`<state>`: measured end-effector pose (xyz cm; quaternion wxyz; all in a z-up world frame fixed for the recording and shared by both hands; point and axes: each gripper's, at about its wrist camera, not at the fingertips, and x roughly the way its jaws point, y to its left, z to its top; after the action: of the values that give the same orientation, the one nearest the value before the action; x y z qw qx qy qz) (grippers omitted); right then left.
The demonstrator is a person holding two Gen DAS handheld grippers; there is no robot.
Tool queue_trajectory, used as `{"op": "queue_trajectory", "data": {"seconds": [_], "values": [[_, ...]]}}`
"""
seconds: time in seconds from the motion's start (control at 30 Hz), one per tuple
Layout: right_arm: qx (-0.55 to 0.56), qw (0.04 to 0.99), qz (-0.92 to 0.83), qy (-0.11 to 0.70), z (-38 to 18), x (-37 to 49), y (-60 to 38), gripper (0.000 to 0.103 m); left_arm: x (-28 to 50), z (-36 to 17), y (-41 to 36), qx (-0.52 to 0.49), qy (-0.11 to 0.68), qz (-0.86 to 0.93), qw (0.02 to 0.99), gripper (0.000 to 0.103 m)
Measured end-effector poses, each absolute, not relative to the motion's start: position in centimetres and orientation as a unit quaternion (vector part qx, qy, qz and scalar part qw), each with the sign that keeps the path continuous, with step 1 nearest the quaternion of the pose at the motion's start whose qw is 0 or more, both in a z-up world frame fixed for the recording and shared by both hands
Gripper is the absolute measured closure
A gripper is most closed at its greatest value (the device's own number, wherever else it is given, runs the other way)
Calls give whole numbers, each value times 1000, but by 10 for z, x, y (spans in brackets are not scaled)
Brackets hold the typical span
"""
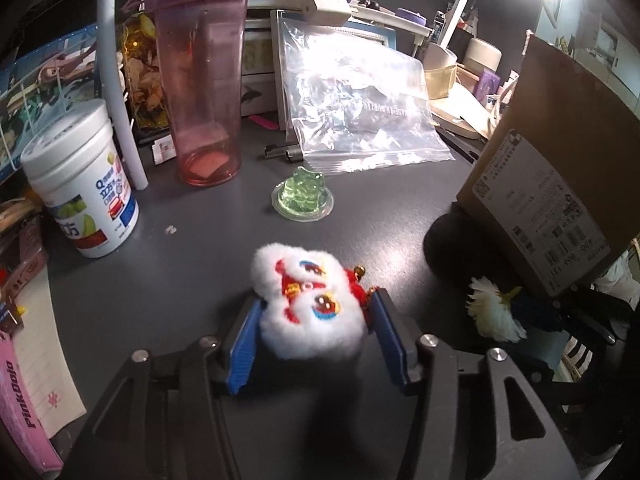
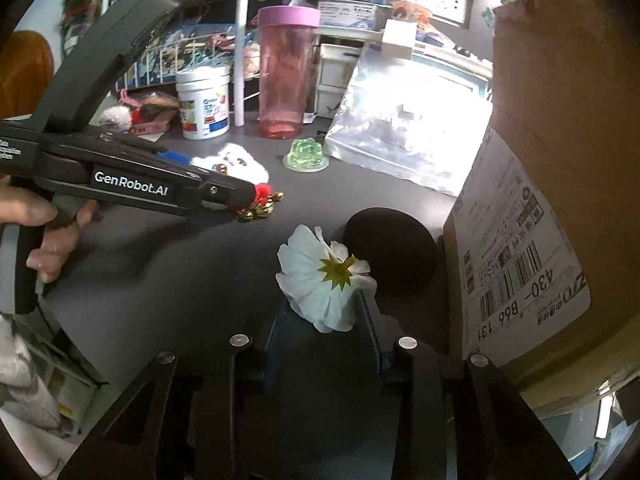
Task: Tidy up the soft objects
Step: 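Return the left gripper to the desk and grasp the white lion plush, then lower the right gripper onto the white fabric flower and grasp it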
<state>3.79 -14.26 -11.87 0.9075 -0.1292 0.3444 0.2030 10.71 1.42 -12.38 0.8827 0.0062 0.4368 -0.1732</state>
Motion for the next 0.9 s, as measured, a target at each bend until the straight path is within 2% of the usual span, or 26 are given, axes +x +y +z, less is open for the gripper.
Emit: {"op": "queue_trajectory", "data": {"seconds": [0.13,0.2,0.23,0.3,0.33,0.57,0.73,0.9], "values": [[-129,913,197,333,-118,36,-142,75,111,-125,13,5,436,-163,885,53],[-134,913,199,329,-118,36,-138,72,111,-126,13,8,436,-162,885,57],[-136,913,199,328,-118,37,-136,68,111,-125,13,8,436,-163,885,62],[-134,917,199,319,-117,38,-134,57,111,-125,14,4,437,-164,884,62],[-133,918,200,316,-117,38,-133,55,110,-125,15,3,437,-165,884,62],[-149,916,207,311,-120,47,-125,55,102,-122,24,-7,432,-164,887,65],[-171,922,209,278,-114,39,-119,52,98,-118,30,-16,426,-160,890,65],[-169,910,227,302,-120,49,-114,54,96,-118,32,-20,422,-162,892,65]]}}
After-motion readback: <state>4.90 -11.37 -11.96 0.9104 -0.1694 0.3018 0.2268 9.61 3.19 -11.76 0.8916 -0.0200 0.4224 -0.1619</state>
